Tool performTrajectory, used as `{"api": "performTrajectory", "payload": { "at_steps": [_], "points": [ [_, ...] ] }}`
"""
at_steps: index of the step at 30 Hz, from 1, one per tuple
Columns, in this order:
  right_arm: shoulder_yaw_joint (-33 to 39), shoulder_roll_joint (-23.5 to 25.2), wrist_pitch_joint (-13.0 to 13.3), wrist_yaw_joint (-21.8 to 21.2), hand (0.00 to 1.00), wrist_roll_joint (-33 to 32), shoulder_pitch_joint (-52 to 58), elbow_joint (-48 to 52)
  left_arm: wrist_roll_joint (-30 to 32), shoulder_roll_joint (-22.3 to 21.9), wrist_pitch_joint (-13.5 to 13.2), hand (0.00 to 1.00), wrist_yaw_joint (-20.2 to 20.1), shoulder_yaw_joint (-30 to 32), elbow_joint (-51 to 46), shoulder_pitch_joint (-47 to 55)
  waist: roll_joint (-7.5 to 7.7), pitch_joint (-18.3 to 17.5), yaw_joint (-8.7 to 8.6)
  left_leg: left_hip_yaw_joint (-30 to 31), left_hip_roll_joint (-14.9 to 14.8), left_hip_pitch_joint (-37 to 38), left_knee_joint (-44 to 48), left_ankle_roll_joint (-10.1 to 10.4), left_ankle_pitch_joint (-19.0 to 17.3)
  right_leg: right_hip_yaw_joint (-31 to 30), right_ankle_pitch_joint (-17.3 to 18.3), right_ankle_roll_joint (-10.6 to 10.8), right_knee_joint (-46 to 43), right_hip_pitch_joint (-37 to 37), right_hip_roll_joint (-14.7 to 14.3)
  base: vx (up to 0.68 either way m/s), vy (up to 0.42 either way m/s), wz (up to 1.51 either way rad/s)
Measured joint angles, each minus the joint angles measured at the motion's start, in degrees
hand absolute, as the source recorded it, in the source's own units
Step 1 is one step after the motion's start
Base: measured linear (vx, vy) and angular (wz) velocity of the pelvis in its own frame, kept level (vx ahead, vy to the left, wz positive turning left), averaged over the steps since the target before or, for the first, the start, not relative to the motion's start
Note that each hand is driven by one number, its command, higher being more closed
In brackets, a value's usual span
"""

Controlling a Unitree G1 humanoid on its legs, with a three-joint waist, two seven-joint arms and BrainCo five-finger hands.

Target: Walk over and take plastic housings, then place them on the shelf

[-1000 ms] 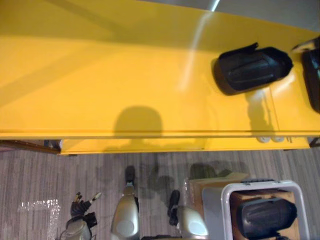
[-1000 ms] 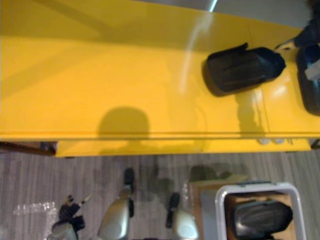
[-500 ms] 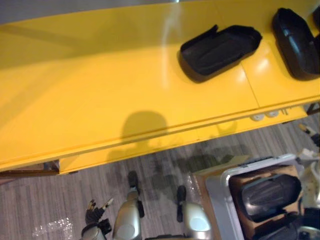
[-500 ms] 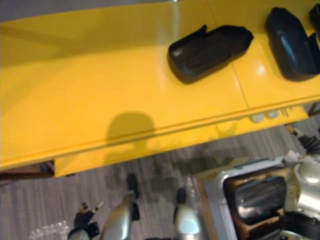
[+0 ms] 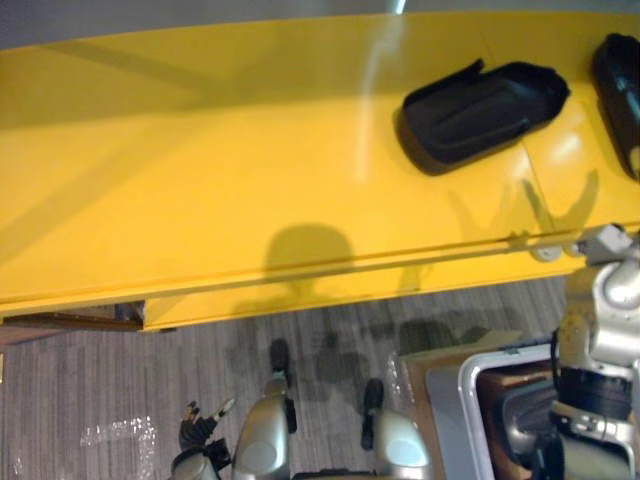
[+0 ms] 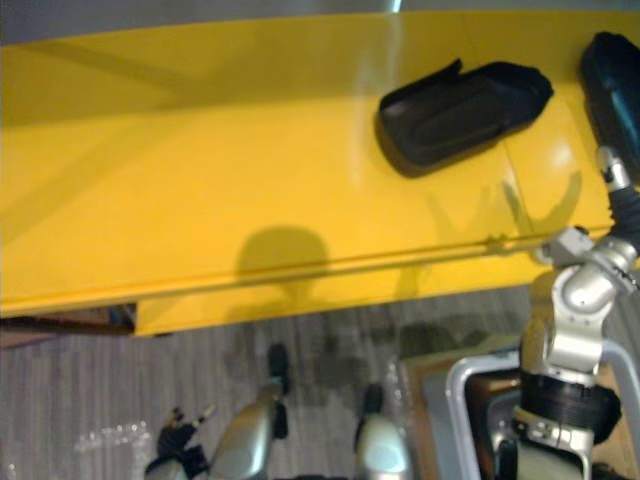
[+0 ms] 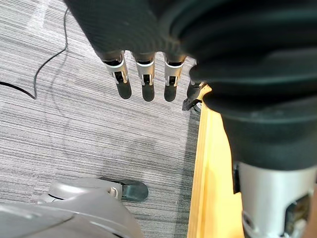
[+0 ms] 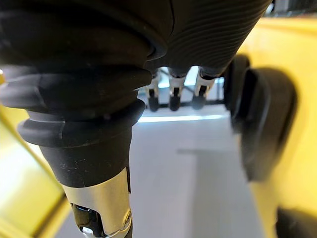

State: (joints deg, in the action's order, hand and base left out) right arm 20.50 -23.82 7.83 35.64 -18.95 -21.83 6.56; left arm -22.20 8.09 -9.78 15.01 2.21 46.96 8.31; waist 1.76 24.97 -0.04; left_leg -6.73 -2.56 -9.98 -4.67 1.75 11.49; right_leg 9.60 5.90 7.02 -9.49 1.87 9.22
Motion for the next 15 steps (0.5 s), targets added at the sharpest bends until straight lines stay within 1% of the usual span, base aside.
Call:
{"api": "performTrajectory", "payload": {
  "at_steps": [1, 3, 4, 6, 7, 10, 13, 15],
  "points": [
    [-0.44, 0.03, -0.88, -0.01, 0.00, -0.01, -0.03, 0.02, 0.00, 0.00, 0.03, 0.00, -0.01, -0.07, 0.01, -0.04, -0.09, 0.05, -0.03, 0.00, 0.00, 0.03, 0.00, 0.01, 0.01, -0.01, 0.00, 0.00, -0.02, 0.00, 0.00, 0.00, 0.000, 0.00],
    [-2.84, 0.58, -5.24, -0.53, 0.00, -1.83, -0.63, -0.61, 0.03, -0.04, 0.06, 0.00, -0.04, -0.29, 0.75, -0.43, -0.48, 0.27, -0.11, 0.00, -0.11, 0.22, 0.00, 0.02, 0.11, -0.11, 0.03, 0.03, -0.23, -0.01, -0.07, 0.00, -0.010, -0.04],
    [-3.99, 1.02, -6.65, -0.39, 0.00, -2.91, -1.46, -1.73, 0.03, -0.04, 0.04, 0.00, -0.04, -0.61, 1.20, -0.63, -0.57, 0.32, -0.20, 0.00, -0.18, 0.33, 0.00, 0.05, 0.14, -0.16, 0.06, 0.04, -0.33, -0.01, -0.11, -0.01, -0.012, -0.05],
    [-5.82, 1.48, -8.78, 0.41, 0.00, -4.38, -4.01, -6.77, 0.05, -0.01, -0.03, 0.00, -0.04, -1.04, 1.41, -0.88, -0.81, 0.46, -0.15, 0.04, -0.34, 0.62, 0.00, 0.11, 0.18, -0.18, 0.10, 0.02, -0.59, -0.10, -0.23, -0.01, -0.007, -0.02],
    [-5.99, 1.50, -9.45, 1.89, 0.00, -5.79, -6.51, -11.43, 0.06, -0.04, -0.12, 0.00, -0.04, -1.28, 1.40, -1.31, -1.31, 0.74, 0.12, 0.11, -0.38, 0.74, 0.00, 0.05, 0.22, -0.13, 0.18, 0.06, -0.86, -0.14, -0.27, 0.00, 0.000, 0.00],
    [-5.97, 1.49, -9.64, 4.09, 0.00, -9.37, -11.46, -17.10, 0.03, -0.12, -0.12, 0.00, -0.04, -2.52, 1.45, -1.52, -2.23, 1.25, 0.35, 0.23, -0.39, 0.73, 0.00, -0.17, 0.36, 0.00, 0.20, 0.10, -1.09, -0.11, -0.27, 0.00, 0.000, 0.00],
    [-6.03, 1.28, -9.56, 5.27, 0.00, -12.22, -16.47, -23.20, -0.01, 0.05, -0.08, 0.00, -0.11, -3.11, 1.44, -1.67, -2.42, 1.35, 0.63, 0.90, -0.35, 0.58, 0.00, 0.01, 0.64, 0.49, 0.22, 0.12, -1.25, -0.16, -0.27, -0.01, -0.006, 0.06],
    [-6.01, 0.84, -9.17, 6.56, 0.00, -12.49, -19.36, -26.21, -0.03, 0.25, -0.06, 0.00, -0.12, -3.49, 1.50, -1.80, -2.49, 1.39, 0.75, 1.46, -0.32, 0.32, 0.01, 0.08, 0.93, 1.11, 0.23, 0.11, -1.26, -0.24, -0.27, 0.01, -0.011, 0.14]
  ]
}}
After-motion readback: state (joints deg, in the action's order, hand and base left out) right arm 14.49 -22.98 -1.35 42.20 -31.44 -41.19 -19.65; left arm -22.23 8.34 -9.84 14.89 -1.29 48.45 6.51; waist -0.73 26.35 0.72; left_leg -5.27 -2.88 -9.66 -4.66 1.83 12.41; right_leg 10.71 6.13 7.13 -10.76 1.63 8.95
